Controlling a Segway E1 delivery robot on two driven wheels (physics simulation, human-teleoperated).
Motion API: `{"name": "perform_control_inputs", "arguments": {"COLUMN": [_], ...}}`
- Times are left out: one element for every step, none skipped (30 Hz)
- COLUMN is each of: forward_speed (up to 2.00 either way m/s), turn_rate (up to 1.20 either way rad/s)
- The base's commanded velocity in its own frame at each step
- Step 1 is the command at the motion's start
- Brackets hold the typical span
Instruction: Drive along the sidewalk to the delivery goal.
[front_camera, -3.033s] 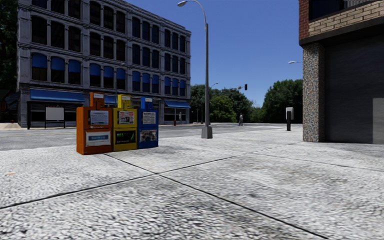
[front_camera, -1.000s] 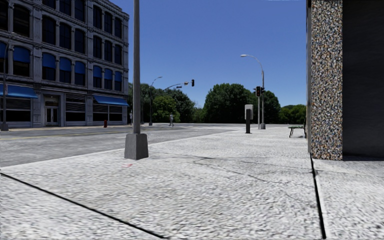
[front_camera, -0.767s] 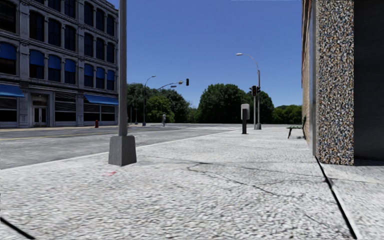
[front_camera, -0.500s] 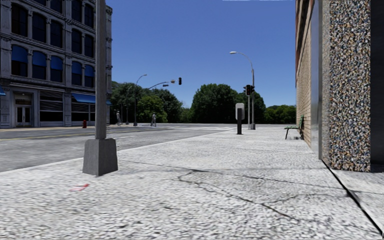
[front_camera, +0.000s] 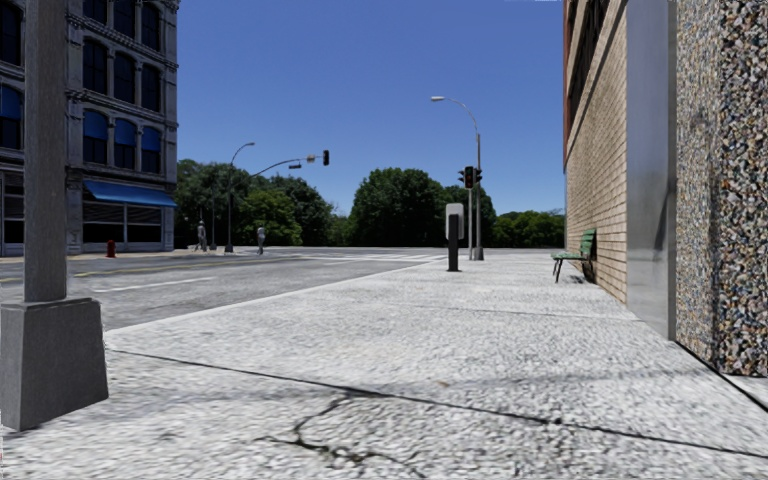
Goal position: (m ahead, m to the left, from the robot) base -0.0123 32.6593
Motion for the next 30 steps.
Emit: {"name": "perform_control_inputs", "arguments": {"forward_speed": [2.0,2.0,2.0,2.0,2.0,2.0,2.0,2.0,2.0,2.0,2.0,2.0,2.0,2.0,2.0,2.0,2.0,2.0,2.0,2.0,2.0,2.0,2.0,2.0,2.0,2.0,2.0,2.0,2.0,2.0], "turn_rate": [-0.31,-0.31,-0.31,-0.31,-0.31,-0.31,-0.31,-0.31,-0.31,-0.31,-0.31,-0.31,-0.31,-0.31,-0.31,-0.31,-0.31,-0.31,-0.31,-0.31,-0.31,-0.31,-0.31,-0.31,-0.31,-0.31,-0.31,-0.31,-0.31,-0.31]}}
